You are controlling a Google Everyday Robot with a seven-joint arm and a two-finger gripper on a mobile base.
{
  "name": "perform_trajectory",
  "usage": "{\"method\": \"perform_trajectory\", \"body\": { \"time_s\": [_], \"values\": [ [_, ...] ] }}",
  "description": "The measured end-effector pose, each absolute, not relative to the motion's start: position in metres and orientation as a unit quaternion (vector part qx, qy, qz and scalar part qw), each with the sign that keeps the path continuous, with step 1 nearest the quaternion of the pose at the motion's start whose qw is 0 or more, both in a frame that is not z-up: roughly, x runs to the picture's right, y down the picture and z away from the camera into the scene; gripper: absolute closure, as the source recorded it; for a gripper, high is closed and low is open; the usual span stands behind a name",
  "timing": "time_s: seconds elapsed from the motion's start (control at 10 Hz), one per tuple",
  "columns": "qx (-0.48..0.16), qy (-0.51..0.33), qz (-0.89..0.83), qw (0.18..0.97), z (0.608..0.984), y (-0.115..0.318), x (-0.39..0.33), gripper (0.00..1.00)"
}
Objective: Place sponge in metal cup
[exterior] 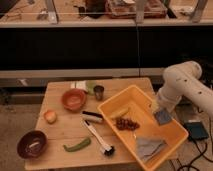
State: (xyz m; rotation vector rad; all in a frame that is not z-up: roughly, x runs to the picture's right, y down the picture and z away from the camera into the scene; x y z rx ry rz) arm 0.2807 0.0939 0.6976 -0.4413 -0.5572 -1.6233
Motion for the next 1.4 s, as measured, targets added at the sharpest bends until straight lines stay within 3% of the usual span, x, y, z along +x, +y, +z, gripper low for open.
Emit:
{"method": "perform_trajectory", "body": {
  "time_s": [0.2, 0.6, 1.0, 1.4],
  "values": [
    [-0.167, -0.245, -0.719, 0.629, 0.689, 0.062, 0.284, 0.66],
    [-0.113, -0.251, -0.724, 0.632, 0.711, 0.004, 0.268, 0.66],
    [-0.062, -0.245, -0.752, 0.609, 0.722, -0.058, 0.188, 0.66],
    [-0.030, -0.246, -0.770, 0.588, 0.737, -0.086, 0.099, 0.66]
  ]
}}
